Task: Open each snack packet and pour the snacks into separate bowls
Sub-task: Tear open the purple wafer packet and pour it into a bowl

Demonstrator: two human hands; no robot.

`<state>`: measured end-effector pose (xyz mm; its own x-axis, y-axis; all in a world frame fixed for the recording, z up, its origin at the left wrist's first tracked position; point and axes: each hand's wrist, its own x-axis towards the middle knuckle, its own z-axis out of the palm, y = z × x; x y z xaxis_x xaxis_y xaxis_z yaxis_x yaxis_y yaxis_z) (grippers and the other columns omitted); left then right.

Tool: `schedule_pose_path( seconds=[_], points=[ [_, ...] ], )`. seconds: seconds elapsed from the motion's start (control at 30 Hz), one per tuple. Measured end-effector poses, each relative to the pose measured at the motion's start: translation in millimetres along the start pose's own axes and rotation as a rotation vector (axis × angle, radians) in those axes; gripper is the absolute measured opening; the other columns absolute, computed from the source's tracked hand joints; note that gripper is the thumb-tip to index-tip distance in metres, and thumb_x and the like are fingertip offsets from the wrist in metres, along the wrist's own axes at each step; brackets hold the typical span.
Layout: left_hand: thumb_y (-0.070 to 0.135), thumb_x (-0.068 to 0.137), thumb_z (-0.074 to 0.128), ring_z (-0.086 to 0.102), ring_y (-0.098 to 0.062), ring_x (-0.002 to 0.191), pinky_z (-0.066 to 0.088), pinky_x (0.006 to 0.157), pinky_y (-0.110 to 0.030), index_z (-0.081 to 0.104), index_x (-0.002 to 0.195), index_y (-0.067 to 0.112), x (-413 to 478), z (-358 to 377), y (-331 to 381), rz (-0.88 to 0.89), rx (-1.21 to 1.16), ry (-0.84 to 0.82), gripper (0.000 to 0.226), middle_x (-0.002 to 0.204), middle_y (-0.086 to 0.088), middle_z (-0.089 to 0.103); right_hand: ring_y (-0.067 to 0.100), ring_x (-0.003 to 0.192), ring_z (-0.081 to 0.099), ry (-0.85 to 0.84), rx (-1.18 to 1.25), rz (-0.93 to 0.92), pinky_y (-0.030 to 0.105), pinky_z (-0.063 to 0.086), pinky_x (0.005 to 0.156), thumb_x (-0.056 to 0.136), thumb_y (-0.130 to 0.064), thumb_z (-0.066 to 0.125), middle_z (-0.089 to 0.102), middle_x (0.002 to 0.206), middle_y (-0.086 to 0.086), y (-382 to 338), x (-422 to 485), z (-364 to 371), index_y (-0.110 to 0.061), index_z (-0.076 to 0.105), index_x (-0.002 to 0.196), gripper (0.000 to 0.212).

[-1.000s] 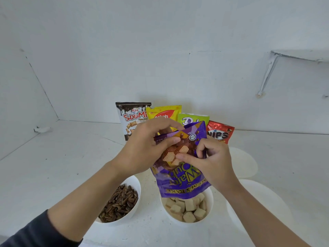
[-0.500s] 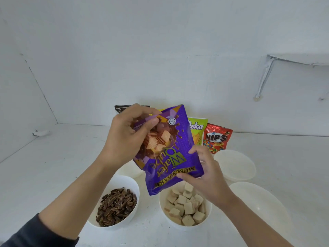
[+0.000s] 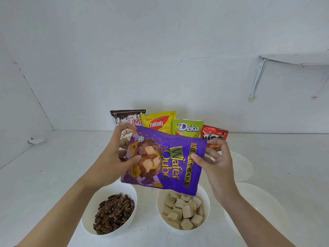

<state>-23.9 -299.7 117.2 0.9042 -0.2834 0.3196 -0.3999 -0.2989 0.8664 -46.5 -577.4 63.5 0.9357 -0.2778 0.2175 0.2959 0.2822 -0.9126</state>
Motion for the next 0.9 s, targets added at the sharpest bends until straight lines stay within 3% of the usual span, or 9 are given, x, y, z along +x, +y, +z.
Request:
schedule_pose_path(
  seconds=[0.07, 0.17, 0.23, 0.4, 0.47, 0.57, 0.73, 0.9],
  points=[
    [-0.008, 0.086, 0.072, 0.075, -0.030, 0.081, 0.064, 0.066, -0.050, 0.045, 0.125, 0.039, -6, 2, -4, -0.072, -0.078, -0.009, 0.067, 0.096, 0.001, 0.070, 0.026, 0.081, 0.075, 0.009, 0.065, 0.015, 0.039, 0.062, 0.066, 0.081, 0.010, 0.073, 0.076, 0.100, 0.015, -1, 1, 7, -0.014, 0.048, 0.106, 0.043],
    [-0.013, 0.080, 0.076, 0.076, -0.027, 0.079, 0.063, 0.061, -0.040, 0.055, 0.113, 0.030, -12, 4, -9, -0.160, -0.135, -0.036, 0.058, 0.105, 0.001, 0.072, 0.030, 0.081, 0.073, -0.034, 0.079, 0.052, 0.048, 0.062, 0.072, 0.087, 0.004, 0.070, 0.076, 0.104, 0.014, 3, 0, 16, -0.015, 0.050, 0.106, 0.034],
    [-0.012, 0.077, 0.078, 0.076, -0.029, 0.084, 0.063, 0.062, -0.042, 0.059, 0.107, 0.023, -15, 3, -14, -0.206, -0.157, -0.036, 0.050, 0.108, -0.002, 0.072, 0.034, 0.086, 0.074, -0.121, 0.028, 0.123, 0.052, 0.061, 0.074, 0.087, -0.001, 0.072, 0.076, 0.107, 0.013, 7, -1, 19, -0.017, 0.050, 0.109, 0.034],
    [0.001, 0.073, 0.081, 0.076, -0.036, 0.089, 0.064, 0.062, -0.045, 0.063, 0.106, 0.015, -23, -7, -27, -0.315, -0.237, 0.021, 0.040, 0.111, -0.003, 0.072, 0.034, 0.106, 0.071, -0.453, -0.030, 0.394, 0.052, 0.060, 0.083, 0.075, 0.017, 0.075, 0.070, 0.122, 0.010, 17, 2, 7, -0.022, 0.042, 0.127, 0.073],
    [0.006, 0.071, 0.081, 0.075, -0.040, 0.088, 0.064, 0.061, -0.044, 0.064, 0.104, 0.015, -24, -9, -31, -0.319, -0.265, 0.095, 0.039, 0.114, -0.006, 0.072, 0.038, 0.107, 0.070, -0.523, -0.087, 0.436, 0.046, 0.060, 0.074, 0.074, 0.019, 0.075, 0.070, 0.123, 0.009, 20, 3, 3, -0.028, 0.042, 0.127, 0.078],
    [0.007, 0.068, 0.081, 0.076, -0.040, 0.089, 0.064, 0.060, -0.042, 0.064, 0.107, 0.013, -24, -8, -36, -0.319, -0.320, 0.206, 0.043, 0.115, -0.007, 0.072, 0.043, 0.094, 0.072, -0.432, -0.125, 0.393, 0.035, 0.054, 0.058, 0.077, 0.018, 0.073, 0.073, 0.114, 0.016, 23, 3, 6, -0.021, 0.046, 0.121, 0.065],
    [-0.003, 0.058, 0.086, 0.075, -0.039, 0.085, 0.063, 0.056, -0.040, 0.055, 0.102, 0.013, -26, 6, -34, -0.280, -0.357, 0.252, 0.056, 0.101, -0.008, 0.073, 0.030, 0.093, 0.071, -0.169, 0.000, 0.208, 0.039, 0.057, 0.078, 0.087, 0.013, 0.065, 0.073, 0.101, 0.012, 28, 7, 20, -0.010, 0.057, 0.103, 0.029],
    [-0.015, 0.055, 0.086, 0.075, -0.035, 0.094, 0.064, 0.067, -0.046, 0.046, 0.108, 0.009, -29, 21, -35, -0.211, -0.373, 0.203, 0.071, 0.108, -0.010, 0.075, 0.032, 0.096, 0.073, -0.109, 0.145, 0.136, 0.045, 0.059, 0.079, 0.093, 0.009, 0.060, 0.069, 0.115, 0.018, 24, 9, 42, -0.008, 0.056, 0.104, 0.020]
  ],
)
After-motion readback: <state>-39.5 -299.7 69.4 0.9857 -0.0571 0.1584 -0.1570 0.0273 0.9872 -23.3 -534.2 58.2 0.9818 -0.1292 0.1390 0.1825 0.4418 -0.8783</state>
